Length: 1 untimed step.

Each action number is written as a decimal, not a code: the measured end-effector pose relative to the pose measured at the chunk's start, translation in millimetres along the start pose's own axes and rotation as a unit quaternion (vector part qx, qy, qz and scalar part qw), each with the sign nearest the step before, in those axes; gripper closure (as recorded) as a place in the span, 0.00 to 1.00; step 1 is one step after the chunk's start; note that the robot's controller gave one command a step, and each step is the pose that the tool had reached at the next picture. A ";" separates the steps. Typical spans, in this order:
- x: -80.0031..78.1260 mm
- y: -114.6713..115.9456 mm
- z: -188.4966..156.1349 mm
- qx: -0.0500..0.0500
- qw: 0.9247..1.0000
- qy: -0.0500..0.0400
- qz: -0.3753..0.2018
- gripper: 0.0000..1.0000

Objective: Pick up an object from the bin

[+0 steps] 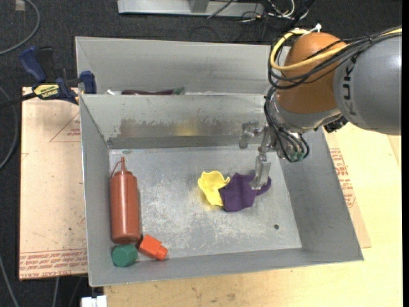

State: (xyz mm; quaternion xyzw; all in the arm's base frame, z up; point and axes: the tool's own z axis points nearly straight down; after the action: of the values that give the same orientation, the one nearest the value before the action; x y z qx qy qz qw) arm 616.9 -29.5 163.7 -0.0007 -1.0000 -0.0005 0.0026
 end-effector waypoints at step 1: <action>-1.2 0.1 -5.1 0.000 1.000 -0.004 0.000 0.00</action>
Offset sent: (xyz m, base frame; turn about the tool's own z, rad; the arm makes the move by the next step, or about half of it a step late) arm -0.0331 -0.0179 -0.0589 -0.4048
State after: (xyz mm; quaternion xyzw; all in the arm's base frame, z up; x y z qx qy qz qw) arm 618.1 -29.5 168.7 -0.0003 -1.0000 -0.0002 -0.0011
